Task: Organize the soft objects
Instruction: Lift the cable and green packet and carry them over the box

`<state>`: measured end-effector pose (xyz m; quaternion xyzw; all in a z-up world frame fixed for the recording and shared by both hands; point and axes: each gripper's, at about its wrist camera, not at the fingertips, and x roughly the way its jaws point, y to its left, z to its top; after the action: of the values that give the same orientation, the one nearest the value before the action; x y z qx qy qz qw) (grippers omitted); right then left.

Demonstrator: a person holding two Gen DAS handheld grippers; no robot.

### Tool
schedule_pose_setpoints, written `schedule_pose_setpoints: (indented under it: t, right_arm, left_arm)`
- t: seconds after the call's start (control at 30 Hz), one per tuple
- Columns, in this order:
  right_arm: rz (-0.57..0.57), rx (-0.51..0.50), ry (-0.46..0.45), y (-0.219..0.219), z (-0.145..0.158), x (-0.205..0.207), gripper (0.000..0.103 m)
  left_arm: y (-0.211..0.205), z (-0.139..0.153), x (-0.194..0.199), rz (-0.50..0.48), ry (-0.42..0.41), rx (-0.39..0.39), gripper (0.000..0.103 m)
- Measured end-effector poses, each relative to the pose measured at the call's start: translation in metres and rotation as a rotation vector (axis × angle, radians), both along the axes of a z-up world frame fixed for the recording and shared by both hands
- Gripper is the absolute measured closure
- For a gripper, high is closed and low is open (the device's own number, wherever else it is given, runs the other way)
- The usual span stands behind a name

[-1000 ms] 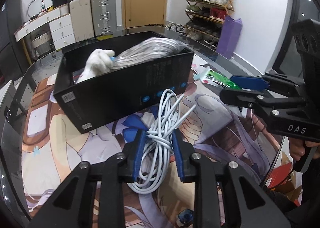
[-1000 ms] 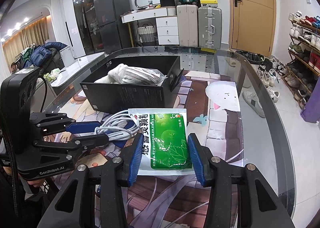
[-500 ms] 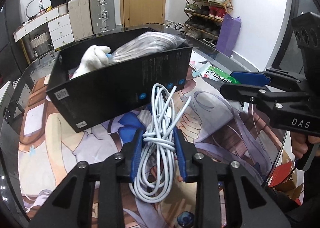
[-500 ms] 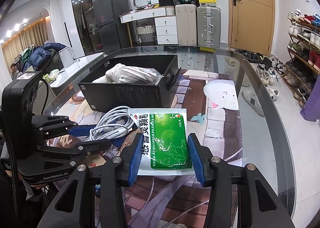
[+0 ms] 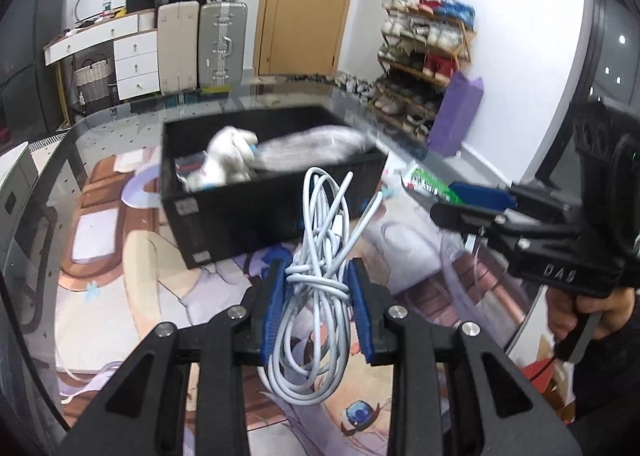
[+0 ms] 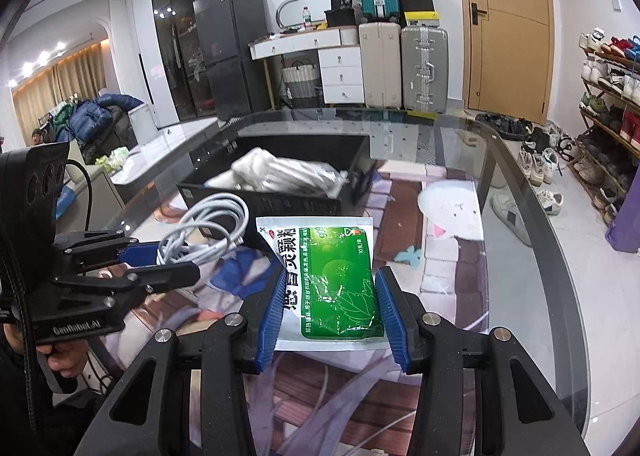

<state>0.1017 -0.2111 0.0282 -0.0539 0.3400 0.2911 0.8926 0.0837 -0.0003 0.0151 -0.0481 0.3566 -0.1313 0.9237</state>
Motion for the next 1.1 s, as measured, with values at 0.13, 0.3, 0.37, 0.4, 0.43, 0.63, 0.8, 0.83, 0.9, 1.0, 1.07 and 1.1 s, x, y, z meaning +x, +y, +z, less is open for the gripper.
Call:
schedule_pose_setpoints:
  t: [0.13,0.3,0.37,0.4,0.43,0.63,0.8,0.83,0.9,1.0,1.07,1.1]
  right_arm:
    - [0.007,0.011,-0.031,0.004,0.014,-0.006,0.058]
    - [0.011,0.041,-0.059,0.012,0.032,-0.007,0.058]
    - [0.015,0.035,-0.068,0.018,0.039,-0.004,0.058]
    - [0.019,0.031,-0.074,0.021,0.043,-0.003,0.058]
    - [0.022,0.029,-0.075,0.023,0.045,0.000,0.058]
    - [0.025,0.012,-0.086,0.036,0.057,0.015,0.058]
    - [0.027,0.006,-0.078,0.046,0.060,0.028,0.058]
    - [0.027,0.004,-0.075,0.046,0.059,0.032,0.058]
    - [0.031,-0.002,-0.073,0.051,0.058,0.038,0.058]
    - [0.038,-0.027,-0.059,0.060,0.050,0.048,0.058]
    - [0.040,-0.040,-0.052,0.065,0.045,0.055,0.058]
    - [0.040,-0.047,-0.046,0.067,0.042,0.057,0.058]
  left_arm:
    - [0.012,0.018,-0.001,0.027,-0.033,-0.032,0.073]
    - [0.028,0.032,0.003,0.062,-0.054,-0.056,0.073]
    - [0.032,0.037,0.009,0.071,-0.060,-0.068,0.073]
    - [0.034,0.040,0.011,0.079,-0.064,-0.070,0.073]
    - [0.034,0.043,0.014,0.084,-0.067,-0.073,0.073]
    - [0.043,0.056,0.033,0.115,-0.091,-0.085,0.073]
    - [0.051,0.058,0.049,0.136,-0.095,-0.086,0.075]
    - [0.053,0.058,0.052,0.139,-0.096,-0.085,0.077]
    - [0.053,0.053,0.059,0.133,-0.093,-0.078,0.083]
    - [0.052,0.037,0.074,0.145,-0.056,-0.055,0.088]
    - [0.051,0.029,0.079,0.148,-0.055,-0.045,0.088]
    - [0.050,0.028,0.079,0.149,-0.060,-0.041,0.088]
